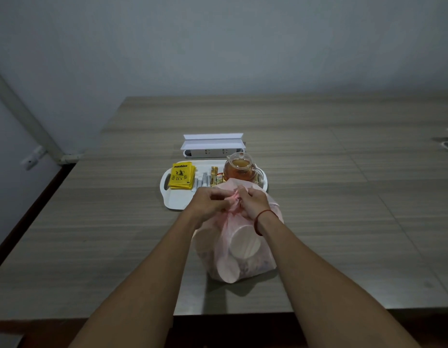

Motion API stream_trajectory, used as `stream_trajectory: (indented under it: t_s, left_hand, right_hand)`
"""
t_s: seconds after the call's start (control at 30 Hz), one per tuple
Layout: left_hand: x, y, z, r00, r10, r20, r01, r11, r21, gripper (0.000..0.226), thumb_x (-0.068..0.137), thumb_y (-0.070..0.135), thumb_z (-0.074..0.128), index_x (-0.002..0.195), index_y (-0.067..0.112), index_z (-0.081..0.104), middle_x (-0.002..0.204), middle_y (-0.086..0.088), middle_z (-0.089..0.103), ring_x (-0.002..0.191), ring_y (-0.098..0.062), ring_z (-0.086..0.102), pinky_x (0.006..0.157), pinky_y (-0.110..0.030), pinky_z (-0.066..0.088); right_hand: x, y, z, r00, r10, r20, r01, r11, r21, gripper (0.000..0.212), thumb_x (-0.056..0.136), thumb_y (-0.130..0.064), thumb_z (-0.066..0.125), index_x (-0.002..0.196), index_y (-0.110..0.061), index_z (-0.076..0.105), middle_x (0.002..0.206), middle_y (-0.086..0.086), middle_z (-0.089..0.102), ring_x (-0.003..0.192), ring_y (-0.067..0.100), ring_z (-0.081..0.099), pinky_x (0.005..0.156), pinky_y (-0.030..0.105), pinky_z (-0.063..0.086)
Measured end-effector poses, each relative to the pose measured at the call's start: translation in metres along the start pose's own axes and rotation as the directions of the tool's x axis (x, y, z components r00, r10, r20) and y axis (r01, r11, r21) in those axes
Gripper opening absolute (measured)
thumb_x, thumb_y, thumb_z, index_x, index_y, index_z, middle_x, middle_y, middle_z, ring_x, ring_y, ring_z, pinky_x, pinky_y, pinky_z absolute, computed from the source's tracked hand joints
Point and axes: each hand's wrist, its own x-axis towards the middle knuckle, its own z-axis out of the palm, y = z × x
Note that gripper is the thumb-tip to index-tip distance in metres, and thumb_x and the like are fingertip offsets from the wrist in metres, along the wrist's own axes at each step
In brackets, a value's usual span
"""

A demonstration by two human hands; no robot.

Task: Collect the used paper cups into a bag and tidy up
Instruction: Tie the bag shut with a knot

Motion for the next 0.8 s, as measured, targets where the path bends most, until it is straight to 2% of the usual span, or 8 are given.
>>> stream_trajectory:
  t_s: [0.1, 0.23, 0.3, 0.37, 0.47, 0.53, 0.67, 0.8]
  left_hand:
    - [0.001, 0.001, 0.004, 0.996, 0.02, -0.091, -0.015, 0.998, 0.054, 0.035, 0.077, -0.003, 0.076, 0.111, -0.005, 0.069, 0.088, -0.017, 0.07, 0.078, -0.021, 0.066, 0.069, -0.027, 0.06]
    - [0.005, 0.001, 0.013, 0.958, 0.185, -0.219, -0.111, 0.944, 0.311, 0.024, 0.074, 0.001, 0.079, 0.097, 0.003, 0.071, 0.076, -0.007, 0.064, 0.066, -0.014, 0.06, 0.061, -0.024, 0.055]
    - [0.006, 0.003, 0.017, 0.939, 0.267, -0.217, -0.163, 0.9, 0.404, 0.017, 0.074, 0.002, 0.079, 0.09, 0.003, 0.073, 0.078, -0.007, 0.068, 0.065, -0.009, 0.059, 0.061, -0.016, 0.051]
    - [0.007, 0.003, 0.019, 0.93, 0.3, -0.211, -0.179, 0.874, 0.453, 0.012, 0.075, 0.004, 0.079, 0.087, 0.003, 0.075, 0.079, -0.006, 0.07, 0.067, -0.009, 0.06, 0.064, -0.017, 0.051]
    - [0.009, 0.003, 0.021, 0.921, 0.315, -0.231, -0.161, 0.845, 0.51, 0.008, 0.077, 0.006, 0.078, 0.084, 0.004, 0.074, 0.078, -0.008, 0.069, 0.068, -0.013, 0.06, 0.064, -0.021, 0.05]
    - [0.01, 0.0, 0.023, 0.906, 0.333, -0.26, -0.137, 0.813, 0.566, 0.007, 0.079, 0.009, 0.075, 0.081, 0.005, 0.07, 0.076, -0.008, 0.066, 0.07, -0.017, 0.06, 0.062, -0.025, 0.048]
    - [0.008, -0.003, 0.028, 0.892, 0.337, -0.302, -0.071, 0.763, 0.642, 0.015, 0.092, 0.014, 0.059, 0.099, 0.004, 0.067, 0.097, -0.014, 0.069, 0.088, -0.027, 0.065, 0.074, -0.036, 0.052]
    - [0.006, 0.002, 0.031, 0.899, 0.315, -0.303, -0.045, 0.756, 0.653, 0.019, 0.096, 0.01, 0.048, 0.1, 0.004, 0.066, 0.099, -0.015, 0.07, 0.08, -0.023, 0.06, 0.065, -0.032, 0.045]
  right_hand:
    - [-0.005, 0.001, 0.0, 0.999, -0.046, 0.02, 0.046, 0.999, 0.003, 0.031, 0.096, -0.032, 0.051, 0.074, -0.014, 0.061, 0.055, 0.001, 0.059, 0.038, 0.006, 0.054, 0.039, 0.016, 0.043]
    - [-0.013, 0.005, -0.001, 0.991, -0.136, 0.013, 0.134, 0.988, 0.08, 0.022, 0.097, -0.02, 0.052, 0.089, -0.002, 0.061, 0.059, 0.006, 0.061, 0.04, 0.003, 0.06, 0.044, 0.01, 0.046]
    - [-0.014, 0.008, -0.001, 0.985, -0.169, -0.019, 0.17, 0.982, 0.086, 0.021, 0.096, -0.019, 0.054, 0.092, 0.001, 0.063, 0.068, 0.009, 0.063, 0.054, 0.011, 0.062, 0.059, 0.018, 0.052]
    - [-0.015, 0.01, -0.002, 0.981, -0.19, -0.039, 0.193, 0.977, 0.086, 0.024, 0.095, -0.018, 0.056, 0.096, 0.005, 0.065, 0.076, 0.01, 0.064, 0.065, 0.015, 0.061, 0.066, 0.023, 0.052]
    - [-0.016, 0.01, -0.002, 0.979, -0.196, -0.05, 0.2, 0.974, 0.103, 0.025, 0.094, -0.016, 0.058, 0.097, 0.008, 0.066, 0.073, 0.008, 0.064, 0.062, 0.012, 0.06, 0.057, 0.013, 0.052]
    - [-0.018, 0.007, 0.0, 0.978, -0.206, -0.031, 0.209, 0.97, 0.124, 0.024, 0.093, -0.015, 0.059, 0.094, 0.007, 0.067, 0.07, 0.008, 0.064, 0.06, 0.012, 0.06, 0.054, 0.013, 0.052]
    - [-0.018, 0.0, 0.004, 0.965, -0.261, 0.008, 0.259, 0.962, 0.089, 0.018, 0.093, -0.015, 0.06, 0.078, -0.009, 0.067, 0.065, 0.001, 0.062, 0.057, 0.008, 0.058, 0.056, 0.015, 0.05]
    - [-0.014, -0.004, 0.007, 0.952, -0.306, 0.026, 0.305, 0.952, 0.037, 0.018, 0.093, -0.014, 0.06, 0.094, -0.001, 0.071, 0.073, -0.004, 0.065, 0.067, 0.001, 0.06, 0.056, 0.001, 0.046]
